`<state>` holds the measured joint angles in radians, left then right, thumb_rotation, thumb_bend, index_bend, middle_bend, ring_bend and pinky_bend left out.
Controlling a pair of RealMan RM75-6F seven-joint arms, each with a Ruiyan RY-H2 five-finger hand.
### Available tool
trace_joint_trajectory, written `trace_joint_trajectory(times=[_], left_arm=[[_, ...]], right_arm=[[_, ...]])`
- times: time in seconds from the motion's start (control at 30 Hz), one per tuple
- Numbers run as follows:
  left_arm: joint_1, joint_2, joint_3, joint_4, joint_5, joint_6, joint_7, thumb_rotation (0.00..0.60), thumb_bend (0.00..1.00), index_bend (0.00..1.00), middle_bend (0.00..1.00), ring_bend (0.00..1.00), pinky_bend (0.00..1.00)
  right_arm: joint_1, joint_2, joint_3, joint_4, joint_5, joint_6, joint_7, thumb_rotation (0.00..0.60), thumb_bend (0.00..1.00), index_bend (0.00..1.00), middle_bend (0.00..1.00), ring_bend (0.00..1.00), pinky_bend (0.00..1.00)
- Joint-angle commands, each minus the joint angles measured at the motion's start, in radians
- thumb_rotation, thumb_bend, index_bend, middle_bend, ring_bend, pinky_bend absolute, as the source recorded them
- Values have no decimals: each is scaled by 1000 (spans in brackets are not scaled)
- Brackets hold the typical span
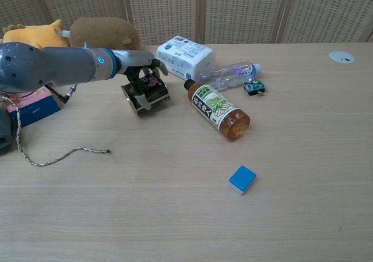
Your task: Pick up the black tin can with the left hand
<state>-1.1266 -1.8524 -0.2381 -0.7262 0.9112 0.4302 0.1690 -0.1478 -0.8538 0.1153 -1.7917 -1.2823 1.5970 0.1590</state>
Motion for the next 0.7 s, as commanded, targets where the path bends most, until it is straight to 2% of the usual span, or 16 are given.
trace_joint_trajectory(times=[0.03, 0.3, 0.7], left_arm=[[8, 16, -15, -27, -13, 13, -14, 600, 0, 164, 349, 672, 344], [41, 110, -46, -155, -25, 66, -48, 600, 0, 164, 349, 680, 363], [106, 354, -97, -470, -29, 199, -67, 600, 0, 159, 348, 680, 364]], right_arm=[[0, -1, 0, 1, -1, 0, 2, 600, 15, 0, 0, 0, 0], [15, -16, 3, 11, -12, -19, 5, 600, 16, 0, 0, 0, 0], [55, -56, 7, 35, -34, -66, 8, 600, 15, 0, 0, 0, 0]])
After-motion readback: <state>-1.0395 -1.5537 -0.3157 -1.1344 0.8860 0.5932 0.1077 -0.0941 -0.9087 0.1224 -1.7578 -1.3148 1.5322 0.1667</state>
